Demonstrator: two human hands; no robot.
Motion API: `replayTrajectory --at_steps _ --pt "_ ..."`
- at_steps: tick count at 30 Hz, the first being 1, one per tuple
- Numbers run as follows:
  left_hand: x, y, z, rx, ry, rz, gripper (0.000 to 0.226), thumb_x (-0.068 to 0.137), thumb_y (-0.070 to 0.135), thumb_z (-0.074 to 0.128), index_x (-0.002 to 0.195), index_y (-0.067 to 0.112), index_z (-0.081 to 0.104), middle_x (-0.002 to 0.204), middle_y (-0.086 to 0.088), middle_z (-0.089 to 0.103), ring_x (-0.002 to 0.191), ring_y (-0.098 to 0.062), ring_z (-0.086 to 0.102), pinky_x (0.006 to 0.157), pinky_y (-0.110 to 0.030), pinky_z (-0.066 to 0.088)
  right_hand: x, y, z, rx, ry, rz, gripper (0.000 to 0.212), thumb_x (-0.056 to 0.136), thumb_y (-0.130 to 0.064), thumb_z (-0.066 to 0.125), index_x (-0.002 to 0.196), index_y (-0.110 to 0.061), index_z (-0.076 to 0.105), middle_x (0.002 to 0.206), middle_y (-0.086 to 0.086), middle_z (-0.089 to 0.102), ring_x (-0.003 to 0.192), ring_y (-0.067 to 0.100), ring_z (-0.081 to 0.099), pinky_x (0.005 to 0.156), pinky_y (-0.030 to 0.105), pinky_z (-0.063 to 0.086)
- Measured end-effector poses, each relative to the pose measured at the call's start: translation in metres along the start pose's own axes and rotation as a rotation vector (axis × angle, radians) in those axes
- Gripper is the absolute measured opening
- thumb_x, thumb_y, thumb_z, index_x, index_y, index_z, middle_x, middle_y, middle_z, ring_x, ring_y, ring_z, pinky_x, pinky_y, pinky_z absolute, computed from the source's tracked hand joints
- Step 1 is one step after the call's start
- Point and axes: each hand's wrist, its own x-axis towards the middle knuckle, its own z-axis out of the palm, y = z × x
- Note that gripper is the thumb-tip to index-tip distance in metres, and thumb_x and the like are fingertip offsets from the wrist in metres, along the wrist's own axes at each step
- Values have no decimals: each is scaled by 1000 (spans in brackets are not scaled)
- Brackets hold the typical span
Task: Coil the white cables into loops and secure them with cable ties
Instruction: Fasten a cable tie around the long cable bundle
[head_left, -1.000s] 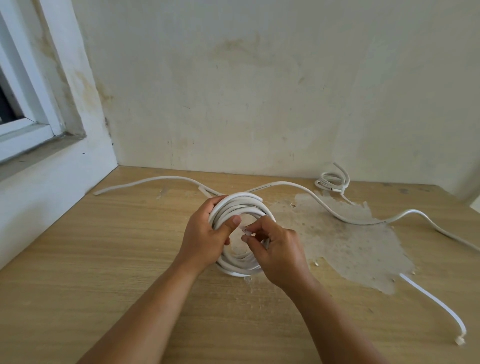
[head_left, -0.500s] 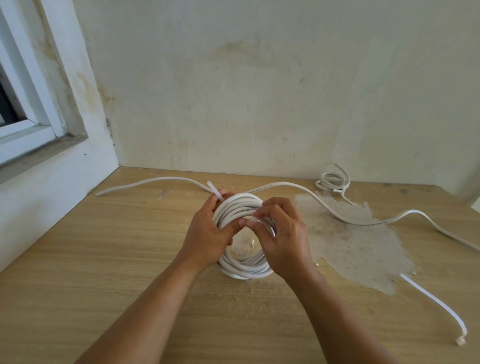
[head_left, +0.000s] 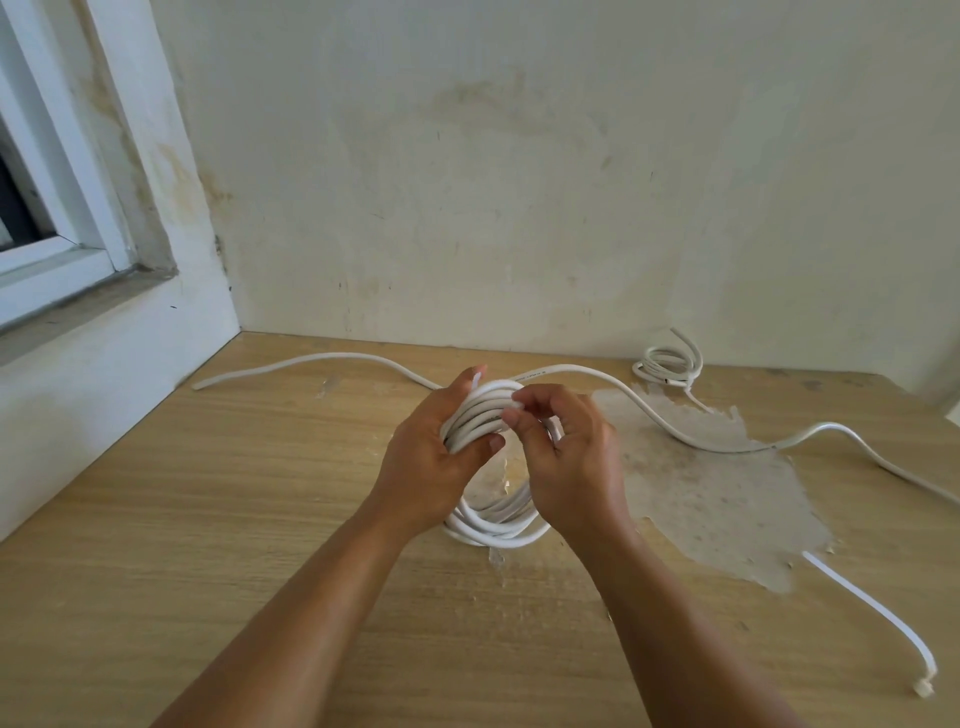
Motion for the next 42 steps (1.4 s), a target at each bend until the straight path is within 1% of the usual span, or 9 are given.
replayTrajectory --at_steps 3,8,13,21,24,28,31,37,42 --pt "1 5 0 70 18 43 62 89 35 79 143 44 51 124 17 67 110 -2 66 95 -36 56 1 -5 2 12 21 52 12 92 -24 75 104 -24 73 91 -21 65 96 3 62 80 15 46" --pt "4 4 0 196 2 120 57 90 34 77 142 41 55 119 15 68 108 -2 65 93 -33 56 -1 -8 2 35 81 86 18 90 -25 77 109 -24 74 97 -15 68 96 3 66 84 21 53" --pt "5 4 2 248 -5 178 54 90 33 76 141 40 58 121 15 70 109 -2 66 94 -32 55 -1 -10 0 53 126 90 15 86 -25 83 98 -23 74 93 -8 73 91 2 69 80 16 52" --pt "6 10 3 302 -35 255 52 92 37 70 142 37 57 126 17 67 112 1 64 92 -26 54 1 -14 -7 14 106 56 11 82 -22 85 88 -28 77 89 -11 73 89 -1 67 76 5 45" --pt "5 12 3 304 -42 276 51 91 37 70 142 36 58 125 18 66 108 0 64 88 -26 54 3 -13 -10 6 64 76 11 82 -25 85 88 -30 78 89 -11 74 90 0 68 79 10 48" --pt "2 9 3 277 -35 260 56 89 31 76 142 31 58 127 16 68 109 -2 66 89 -32 56 9 -13 -15 78 -38 144 12 81 -27 86 85 -36 78 82 -17 75 81 2 70 78 27 57" --pt "2 9 2 248 -40 225 61 85 34 81 142 31 58 124 14 70 108 -3 67 90 -34 56 17 -13 -20 2 -72 56 9 82 -23 85 88 -30 82 79 -20 75 78 3 71 76 29 59" --pt "3 12 4 204 -34 176 60 85 51 77 140 33 59 108 15 74 97 -4 71 84 -37 59 21 0 -20 -190 41 -419 7 86 -7 78 90 -11 82 87 -1 79 79 14 74 73 29 59" --pt "4 10 0 199 23 66 62 83 54 77 137 29 61 103 17 74 93 4 68 83 -19 55 11 8 -14 -285 133 -530 7 92 -10 74 87 -8 80 94 2 74 78 16 70 65 30 57"
